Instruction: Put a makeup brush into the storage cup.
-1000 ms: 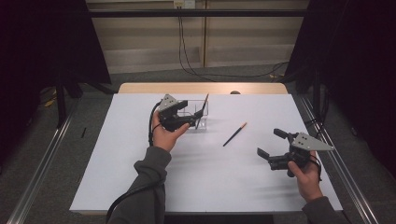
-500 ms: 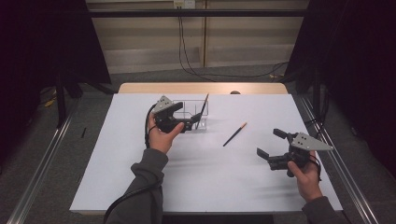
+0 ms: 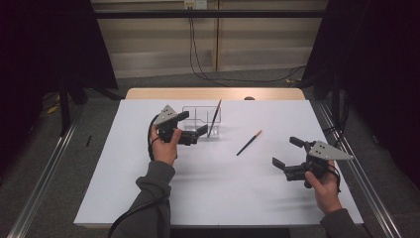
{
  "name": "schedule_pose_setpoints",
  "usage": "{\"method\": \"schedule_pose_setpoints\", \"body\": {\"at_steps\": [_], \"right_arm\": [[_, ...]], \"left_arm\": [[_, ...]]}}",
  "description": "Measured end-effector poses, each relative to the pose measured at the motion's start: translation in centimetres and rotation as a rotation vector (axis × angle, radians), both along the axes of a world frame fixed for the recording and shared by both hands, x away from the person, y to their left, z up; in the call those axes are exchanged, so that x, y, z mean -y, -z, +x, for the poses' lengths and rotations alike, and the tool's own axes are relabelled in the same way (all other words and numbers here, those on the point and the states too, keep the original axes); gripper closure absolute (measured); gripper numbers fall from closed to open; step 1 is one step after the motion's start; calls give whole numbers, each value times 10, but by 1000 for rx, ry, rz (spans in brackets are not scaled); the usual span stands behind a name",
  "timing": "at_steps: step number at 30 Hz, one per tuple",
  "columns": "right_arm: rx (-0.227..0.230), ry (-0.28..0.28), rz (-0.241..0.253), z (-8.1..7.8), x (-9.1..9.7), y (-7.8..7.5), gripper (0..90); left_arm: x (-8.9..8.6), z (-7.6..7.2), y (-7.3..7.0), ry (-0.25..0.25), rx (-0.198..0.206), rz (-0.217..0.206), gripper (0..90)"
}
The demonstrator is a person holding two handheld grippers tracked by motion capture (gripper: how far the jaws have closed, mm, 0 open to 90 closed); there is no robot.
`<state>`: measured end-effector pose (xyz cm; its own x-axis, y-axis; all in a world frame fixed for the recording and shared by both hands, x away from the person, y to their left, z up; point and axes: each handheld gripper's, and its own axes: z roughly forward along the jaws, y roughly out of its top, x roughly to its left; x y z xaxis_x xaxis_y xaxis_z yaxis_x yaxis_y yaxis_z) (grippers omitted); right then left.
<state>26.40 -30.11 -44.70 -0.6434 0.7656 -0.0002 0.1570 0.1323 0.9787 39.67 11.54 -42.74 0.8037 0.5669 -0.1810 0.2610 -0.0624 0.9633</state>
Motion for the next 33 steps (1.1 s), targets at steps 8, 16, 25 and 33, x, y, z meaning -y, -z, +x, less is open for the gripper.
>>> {"method": "schedule_pose_setpoints", "body": {"at_steps": [8,16,25,33], "right_arm": [[0,-1,-1,0,-1,0,0],[-1,-9,-2,0,-2,1,0],[-2,-6,-10,0,-2,1,0],[-7,-1,-10,-1,-2,1,0]], "left_arm": [[-5,-6,-2,10,24,1,12],[-13,-11,-3,16,29,6,14],[-20,-16,-2,8,39,4,16],[-27,-23,-2,-13,41,-3,17]]}}
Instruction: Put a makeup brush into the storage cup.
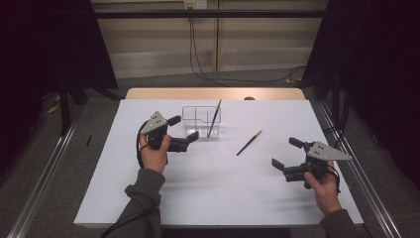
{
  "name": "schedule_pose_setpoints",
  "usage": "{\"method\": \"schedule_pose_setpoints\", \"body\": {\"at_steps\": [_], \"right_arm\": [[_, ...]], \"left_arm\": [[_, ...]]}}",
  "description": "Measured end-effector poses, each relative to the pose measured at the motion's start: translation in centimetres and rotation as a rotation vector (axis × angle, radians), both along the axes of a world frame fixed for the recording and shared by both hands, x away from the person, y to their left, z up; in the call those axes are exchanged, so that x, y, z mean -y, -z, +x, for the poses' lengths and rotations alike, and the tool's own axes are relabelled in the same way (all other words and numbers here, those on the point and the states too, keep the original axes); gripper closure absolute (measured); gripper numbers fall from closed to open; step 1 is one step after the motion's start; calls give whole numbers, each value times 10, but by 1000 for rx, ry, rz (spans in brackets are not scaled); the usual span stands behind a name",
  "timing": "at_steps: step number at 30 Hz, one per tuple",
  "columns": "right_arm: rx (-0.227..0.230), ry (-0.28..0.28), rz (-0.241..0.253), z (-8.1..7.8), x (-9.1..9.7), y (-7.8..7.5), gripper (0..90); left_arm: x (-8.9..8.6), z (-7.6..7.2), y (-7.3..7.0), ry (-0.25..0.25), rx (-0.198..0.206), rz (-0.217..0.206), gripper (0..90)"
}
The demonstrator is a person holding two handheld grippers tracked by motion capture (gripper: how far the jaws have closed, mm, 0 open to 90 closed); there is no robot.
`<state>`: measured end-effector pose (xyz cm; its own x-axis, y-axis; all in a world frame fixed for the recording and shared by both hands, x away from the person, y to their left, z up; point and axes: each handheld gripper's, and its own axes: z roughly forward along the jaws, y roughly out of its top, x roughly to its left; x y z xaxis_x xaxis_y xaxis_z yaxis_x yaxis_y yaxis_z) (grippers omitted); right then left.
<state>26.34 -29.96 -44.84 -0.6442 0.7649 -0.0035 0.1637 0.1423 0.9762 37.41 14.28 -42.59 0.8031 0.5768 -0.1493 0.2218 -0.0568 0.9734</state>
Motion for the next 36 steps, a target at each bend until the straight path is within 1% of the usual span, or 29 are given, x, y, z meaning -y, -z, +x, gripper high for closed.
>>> {"method": "schedule_pose_setpoints", "body": {"at_steps": [1,2,3,4,6,7,11,12,13,15,16,17,19,20,21,22,23,25,26,27,28,29,30,31,32,33,34,35,36], "right_arm": [[1,0,-2,0,0,0,0],[-2,4,-2,0,0,0,0],[-2,4,-3,0,0,0,0],[0,-3,-1,0,-1,0,0],[-1,-7,2,0,-1,0,0],[2,-7,-1,0,-1,0,0],[-3,2,-3,0,-3,0,0],[-1,-6,-2,0,-3,0,0],[-3,-3,3,0,-3,0,0],[-13,-13,-5,0,-4,0,0],[-12,-20,-3,1,-4,0,0],[-11,-23,-12,1,-4,0,0],[-9,-16,-9,1,-5,1,0],[-11,-18,-7,1,-5,1,0],[-14,-13,-7,1,-5,1,0],[-16,-24,-10,2,-4,1,0],[-16,-24,-13,2,-4,1,0],[-20,-14,-7,2,-5,1,0],[-12,2,-4,3,-5,1,0],[-21,-13,-5,3,-5,1,0],[-24,-19,-7,3,-5,2,0],[-23,-20,-9,4,-5,2,0],[-19,-12,-11,4,-5,2,0],[-16,-2,-10,4,-6,2,0],[-22,-19,-12,4,-6,2,0],[-27,-15,-11,4,-6,3,0],[-24,-12,-12,4,-7,3,0],[-24,-16,-14,4,-7,4,0],[-26,-16,-21,4,-7,3,0]], "left_arm": [[-2,0,0,15,5,12,17],[-3,-2,-1,3,4,2,18],[-4,-2,-1,10,11,7,18],[-5,-3,-1,7,10,-3,18],[-7,-6,-1,-4,13,8,18],[-8,-6,-2,1,16,12,17],[-11,-10,-2,3,26,13,18],[-12,-11,-2,7,23,9,18],[-13,-12,-3,-2,33,23,18],[-15,-13,-2,7,34,22,19],[-15,-15,-2,-12,37,13,19],[-15,-15,-2,0,38,13,19],[-16,-17,-3,-8,45,24,19],[-17,-17,-3,5,39,16,19],[-17,-18,-3,3,43,15,19],[-18,-20,-3,-10,44,13,19],[-18,-21,-2,-11,39,3,19],[-20,-22,-2,-9,47,13,19],[-21,-23,-2,-3,40,15,19],[-22,-23,-1,-8,48,17,19],[-23,-24,-1,-9,47,12,19],[-24,-25,0,-14,41,14,19],[-25,-26,0,-21,49,21,19],[-26,-27,0,-18,42,13,19],[-26,-28,1,-16,43,14,19],[-27,-29,1,-23,43,5,19],[-29,-29,0,-18,44,6,20],[-30,-30,0,-28,50,13,20],[-31,-30,0,-18,50,14,20]]}}
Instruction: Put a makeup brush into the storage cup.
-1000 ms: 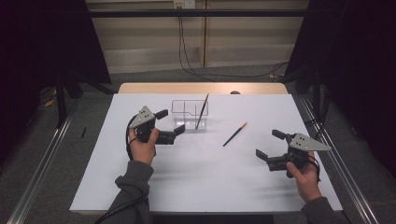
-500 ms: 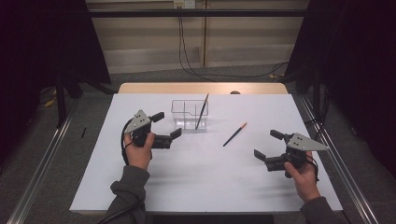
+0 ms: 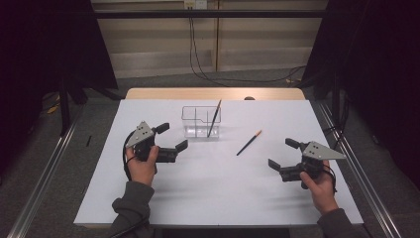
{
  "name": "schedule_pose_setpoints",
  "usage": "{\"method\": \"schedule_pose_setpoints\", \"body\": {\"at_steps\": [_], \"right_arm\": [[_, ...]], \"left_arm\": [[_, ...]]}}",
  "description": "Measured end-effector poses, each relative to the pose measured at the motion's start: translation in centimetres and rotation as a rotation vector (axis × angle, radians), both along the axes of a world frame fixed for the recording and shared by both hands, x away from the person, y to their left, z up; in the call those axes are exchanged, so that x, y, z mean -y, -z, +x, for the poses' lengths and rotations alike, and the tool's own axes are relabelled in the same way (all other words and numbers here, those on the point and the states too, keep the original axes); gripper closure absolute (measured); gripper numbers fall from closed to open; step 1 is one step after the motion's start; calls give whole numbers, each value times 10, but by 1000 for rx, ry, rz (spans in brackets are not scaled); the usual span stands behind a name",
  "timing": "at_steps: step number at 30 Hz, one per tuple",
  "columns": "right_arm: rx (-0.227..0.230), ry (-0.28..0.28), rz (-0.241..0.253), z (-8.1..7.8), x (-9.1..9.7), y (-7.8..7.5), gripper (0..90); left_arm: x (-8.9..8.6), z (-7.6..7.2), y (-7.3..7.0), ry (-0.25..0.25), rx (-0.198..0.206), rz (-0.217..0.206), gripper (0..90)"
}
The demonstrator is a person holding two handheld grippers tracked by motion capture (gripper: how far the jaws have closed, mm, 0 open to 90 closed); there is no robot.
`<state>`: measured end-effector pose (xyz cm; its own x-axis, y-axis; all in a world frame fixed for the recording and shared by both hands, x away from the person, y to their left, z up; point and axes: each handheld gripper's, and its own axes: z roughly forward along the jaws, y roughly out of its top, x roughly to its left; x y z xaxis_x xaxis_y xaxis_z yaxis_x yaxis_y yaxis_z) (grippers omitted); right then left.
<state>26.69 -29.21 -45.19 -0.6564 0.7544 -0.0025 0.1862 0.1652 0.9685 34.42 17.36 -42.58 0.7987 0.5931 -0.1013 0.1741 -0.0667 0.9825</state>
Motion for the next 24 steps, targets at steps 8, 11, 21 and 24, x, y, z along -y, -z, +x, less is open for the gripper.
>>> {"method": "schedule_pose_setpoints", "body": {"at_steps": [8,11,21,24], "right_arm": [[-14,-6,-5,1,-3,2,0],[-18,4,-14,3,-6,3,0],[-50,24,0,9,-5,6,0],[-60,38,17,10,-2,6,0]], "left_arm": [[-9,-6,0,-20,7,-10,20],[-11,-8,1,-12,5,-22,21],[-14,-9,3,-21,2,-26,20],[-15,-8,3,-7,4,-20,21]]}}
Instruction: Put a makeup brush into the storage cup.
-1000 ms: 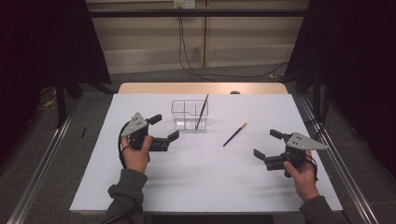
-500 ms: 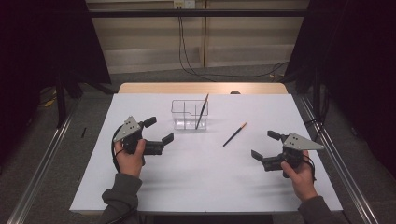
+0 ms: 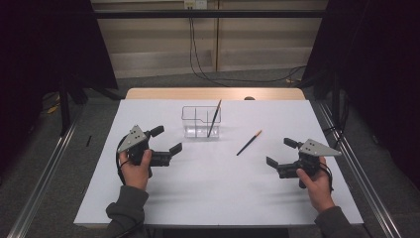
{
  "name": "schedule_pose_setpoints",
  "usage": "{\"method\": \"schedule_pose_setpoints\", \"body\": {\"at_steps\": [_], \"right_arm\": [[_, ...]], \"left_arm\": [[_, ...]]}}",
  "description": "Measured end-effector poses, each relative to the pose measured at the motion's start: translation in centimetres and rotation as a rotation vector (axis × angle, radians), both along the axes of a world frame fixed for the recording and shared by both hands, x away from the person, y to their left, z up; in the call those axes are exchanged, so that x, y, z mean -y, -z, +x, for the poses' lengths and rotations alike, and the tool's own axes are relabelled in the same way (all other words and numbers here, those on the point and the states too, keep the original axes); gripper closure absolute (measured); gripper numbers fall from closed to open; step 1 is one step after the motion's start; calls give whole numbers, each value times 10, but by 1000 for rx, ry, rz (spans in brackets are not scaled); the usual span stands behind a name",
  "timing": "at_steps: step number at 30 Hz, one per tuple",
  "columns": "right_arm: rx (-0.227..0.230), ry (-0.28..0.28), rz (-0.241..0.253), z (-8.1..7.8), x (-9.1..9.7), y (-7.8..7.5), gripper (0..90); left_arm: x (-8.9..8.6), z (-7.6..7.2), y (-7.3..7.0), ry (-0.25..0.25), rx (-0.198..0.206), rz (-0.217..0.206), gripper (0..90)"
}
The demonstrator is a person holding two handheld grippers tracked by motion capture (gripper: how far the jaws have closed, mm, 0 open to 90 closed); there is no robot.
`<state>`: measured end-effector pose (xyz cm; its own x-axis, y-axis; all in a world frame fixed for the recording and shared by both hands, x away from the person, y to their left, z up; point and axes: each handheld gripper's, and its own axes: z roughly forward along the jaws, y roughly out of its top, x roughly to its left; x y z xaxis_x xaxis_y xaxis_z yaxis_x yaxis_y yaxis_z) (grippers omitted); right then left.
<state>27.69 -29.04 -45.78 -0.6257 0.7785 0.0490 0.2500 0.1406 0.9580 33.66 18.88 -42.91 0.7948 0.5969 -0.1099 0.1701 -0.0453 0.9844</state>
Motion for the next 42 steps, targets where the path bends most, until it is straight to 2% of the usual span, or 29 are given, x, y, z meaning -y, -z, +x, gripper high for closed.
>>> {"method": "schedule_pose_setpoints", "body": {"at_steps": [2,3,4,5,7,10,11,12,15,17,21,22,27,36,39,42], "right_arm": [[12,10,-19,1,1,-2,0],[9,22,-5,1,1,-3,0],[6,10,1,2,3,-4,0],[13,27,5,2,3,-5,0],[19,30,4,4,4,-7,0],[14,26,10,5,3,-10,0],[18,43,17,6,2,-10,0],[22,32,10,7,2,-10,0],[23,21,15,8,2,-12,0],[29,42,15,8,1,-12,0],[31,37,17,7,2,-15,0],[37,44,19,8,2,-16,0],[26,45,16,9,1,-18,0],[17,60,23,17,-5,-16,0],[10,60,19,20,-7,-15,0],[2,57,18,24,-10,-15,0]], "left_arm": [[0,-1,0,-12,-2,-12,20],[0,-1,0,-9,3,-2,21],[0,-1,0,-5,0,-3,20],[-1,-2,0,-6,-1,2,20],[-1,-2,1,1,-3,1,20],[-1,-2,3,-2,-7,-1,21],[-2,-3,3,-11,-6,9,21],[0,-3,3,-12,-12,-7,21],[-1,-2,3,-12,-9,-6,21],[-2,-1,2,-6,-7,-6,21],[-1,-1,2,-20,-8,-15,22],[-2,0,2,-2,-5,-15,22],[-2,1,1,-24,-1,-14,22],[-1,1,3,-7,-6,-36,23],[-2,1,3,-4,-5,-23,23],[-1,-1,3,-10,-3,-32,23]]}}
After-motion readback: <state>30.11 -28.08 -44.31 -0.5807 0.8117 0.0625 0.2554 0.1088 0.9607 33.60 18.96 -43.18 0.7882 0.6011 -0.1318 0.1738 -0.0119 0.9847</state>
